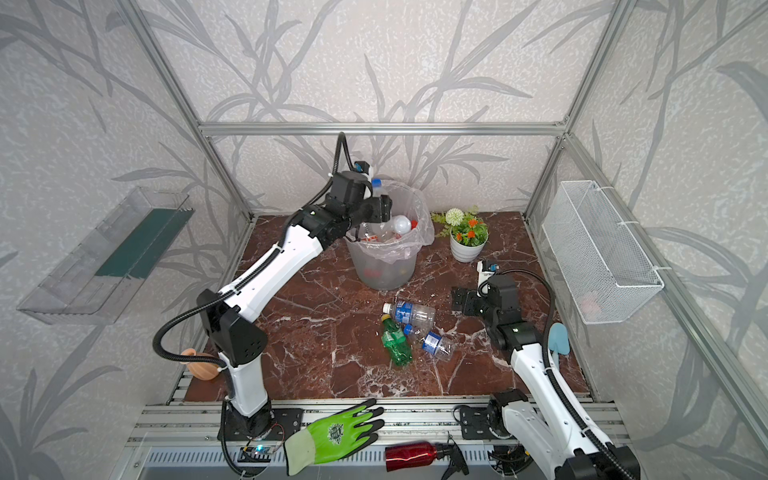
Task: Throw the plastic bottles in the bin
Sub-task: 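Lift the Pepsi bottle with the left gripper and release it into the bin, then withdraw the left gripper while the right gripper grasps the Pocari Sweat bottle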
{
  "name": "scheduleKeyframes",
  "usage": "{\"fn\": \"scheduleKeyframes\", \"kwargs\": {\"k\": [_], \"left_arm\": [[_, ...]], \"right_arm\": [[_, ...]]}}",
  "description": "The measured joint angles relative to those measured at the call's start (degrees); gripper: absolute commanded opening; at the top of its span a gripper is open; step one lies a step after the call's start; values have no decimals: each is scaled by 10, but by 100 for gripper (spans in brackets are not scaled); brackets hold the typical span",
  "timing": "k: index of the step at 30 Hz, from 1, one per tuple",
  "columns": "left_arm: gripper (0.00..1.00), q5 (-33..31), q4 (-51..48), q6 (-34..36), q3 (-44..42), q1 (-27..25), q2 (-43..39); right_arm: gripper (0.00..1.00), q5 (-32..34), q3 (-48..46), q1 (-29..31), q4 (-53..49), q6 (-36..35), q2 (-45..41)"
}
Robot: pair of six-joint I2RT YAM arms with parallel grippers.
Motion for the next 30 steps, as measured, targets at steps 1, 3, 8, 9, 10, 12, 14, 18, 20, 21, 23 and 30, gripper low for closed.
{"fn": "scheduleKeyframes", "kwargs": {"k": [1,3,8,9,10,12,14,18,20,21,23,30], "left_arm": [[98,-2,-11,0,-10,0,-1],[99,-10,-15,-1,-40,0,-19],[99,-34,6,2,-129,0,-130],[99,-38,17,3,-144,0,-155],[99,-44,32,4,-161,0,-185],[99,-53,61,5,-195,0,-234],[99,-65,88,6,-232,0,-277],[99,-108,117,-3,-314,0,-338],[99,-130,123,-9,-354,2,-358],[99,-141,123,-14,-378,4,-369],[99,-155,122,-28,-422,13,-391],[99,-170,120,-100,-537,68,-479]], "right_arm": [[96,2,0,0,-3,-1,-3],[96,4,1,0,-6,-2,-7],[96,4,1,0,-10,-1,-8],[96,4,1,0,-10,-1,-8],[96,4,1,0,-10,0,-7],[96,3,1,0,-10,0,-6],[95,2,1,0,-11,-1,-3],[93,-11,2,0,-17,-6,5],[93,-20,2,0,-20,-13,9],[93,-25,3,2,-21,-17,12],[92,-33,9,7,-25,-28,21],[92,-32,63,95,-31,-87,98]]}}
